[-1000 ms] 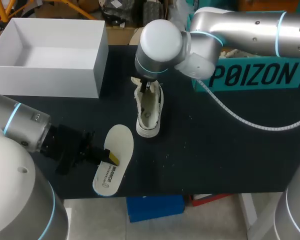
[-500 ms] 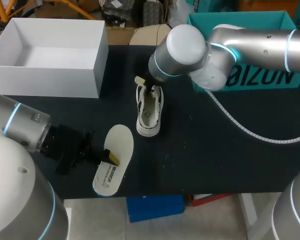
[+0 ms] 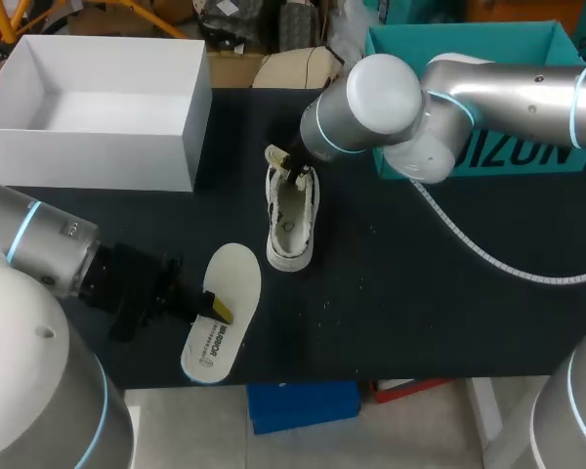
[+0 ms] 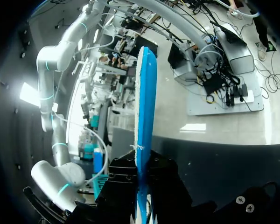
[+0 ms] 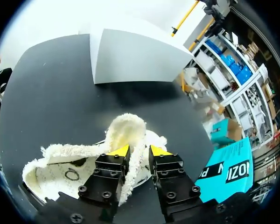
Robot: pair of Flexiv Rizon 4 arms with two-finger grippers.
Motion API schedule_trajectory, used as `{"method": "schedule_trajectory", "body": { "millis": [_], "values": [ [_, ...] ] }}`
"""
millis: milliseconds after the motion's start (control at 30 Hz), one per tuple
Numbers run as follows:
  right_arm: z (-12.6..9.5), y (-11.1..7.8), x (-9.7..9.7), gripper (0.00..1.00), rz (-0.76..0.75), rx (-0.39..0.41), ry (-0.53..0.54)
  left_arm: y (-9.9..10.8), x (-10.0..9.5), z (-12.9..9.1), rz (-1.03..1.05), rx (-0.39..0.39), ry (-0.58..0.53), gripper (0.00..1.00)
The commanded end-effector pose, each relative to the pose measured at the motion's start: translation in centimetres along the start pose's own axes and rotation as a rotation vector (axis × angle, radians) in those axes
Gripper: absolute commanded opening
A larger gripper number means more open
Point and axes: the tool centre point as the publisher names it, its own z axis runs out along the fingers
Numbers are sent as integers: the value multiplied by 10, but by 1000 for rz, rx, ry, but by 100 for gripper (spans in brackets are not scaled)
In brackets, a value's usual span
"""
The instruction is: Take the shoe out of the shoebox, open the shoe tongue, remove and reinsert the insole, then place the shoe into the shoebox
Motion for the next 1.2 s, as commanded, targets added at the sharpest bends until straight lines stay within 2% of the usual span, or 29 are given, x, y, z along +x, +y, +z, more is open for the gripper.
{"method": "schedule_trajectory", "body": {
  "millis": [33, 533, 733, 867, 1033, 1200],
  "values": [
    [-25, -6, 6, 100, 17, -14, -31, -1, 0, 1, 2, -4, 1, 0],
    [-86, -23, 19, 100, 121, -102, -118, -1, 0, 1, 2, -4, 1, 0],
    [-111, -26, 30, 100, 216, -189, -102, -1, 0, 1, 2, -4, 1, 0],
    [-124, -26, 39, 100, 240, -215, -64, -1, 0, 1, 2, -4, 1, 0],
    [-151, -27, 52, 100, 231, -214, -54, -1, 0, 1, 2, -4, 1, 0],
    [-181, -40, 65, 100, 229, -172, -14, -1, 0, 1, 2, -4, 1, 0]
  ]
}}
